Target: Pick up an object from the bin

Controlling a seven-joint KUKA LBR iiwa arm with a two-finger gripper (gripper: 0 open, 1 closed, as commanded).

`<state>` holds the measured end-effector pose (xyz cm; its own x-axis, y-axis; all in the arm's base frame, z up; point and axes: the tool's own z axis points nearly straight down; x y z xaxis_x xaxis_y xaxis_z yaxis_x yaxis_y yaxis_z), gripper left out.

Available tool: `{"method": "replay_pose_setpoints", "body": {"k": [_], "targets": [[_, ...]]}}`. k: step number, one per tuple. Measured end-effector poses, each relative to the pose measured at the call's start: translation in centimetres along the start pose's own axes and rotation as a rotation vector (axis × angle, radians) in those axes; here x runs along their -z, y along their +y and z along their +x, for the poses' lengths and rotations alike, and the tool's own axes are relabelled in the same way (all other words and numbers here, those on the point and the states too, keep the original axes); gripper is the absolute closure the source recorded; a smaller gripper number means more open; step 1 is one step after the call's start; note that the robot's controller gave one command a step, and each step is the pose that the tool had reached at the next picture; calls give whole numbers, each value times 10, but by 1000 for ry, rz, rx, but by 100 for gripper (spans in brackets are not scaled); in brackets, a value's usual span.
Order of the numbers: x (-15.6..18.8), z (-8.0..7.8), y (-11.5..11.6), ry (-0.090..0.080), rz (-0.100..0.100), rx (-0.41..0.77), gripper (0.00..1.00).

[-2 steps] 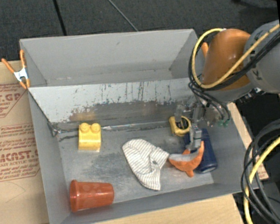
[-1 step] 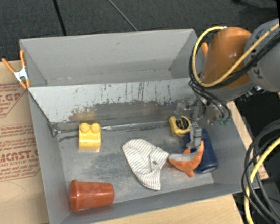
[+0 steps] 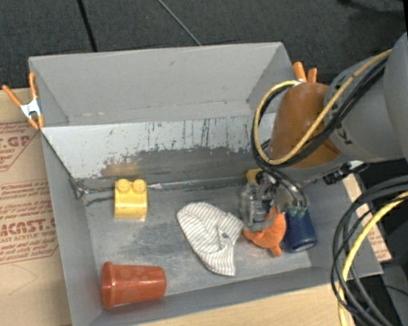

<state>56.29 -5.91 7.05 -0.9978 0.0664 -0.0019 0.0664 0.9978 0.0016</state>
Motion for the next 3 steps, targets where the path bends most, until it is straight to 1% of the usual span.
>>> {"method": "replay_pose_setpoints", "body": {"k": [1,2,3], "targets": [[-1,0,-1,1,1,-1,0],[-1,1,-1,2,2,0,0],[-1,-2,14,1,5,103,0]]}}
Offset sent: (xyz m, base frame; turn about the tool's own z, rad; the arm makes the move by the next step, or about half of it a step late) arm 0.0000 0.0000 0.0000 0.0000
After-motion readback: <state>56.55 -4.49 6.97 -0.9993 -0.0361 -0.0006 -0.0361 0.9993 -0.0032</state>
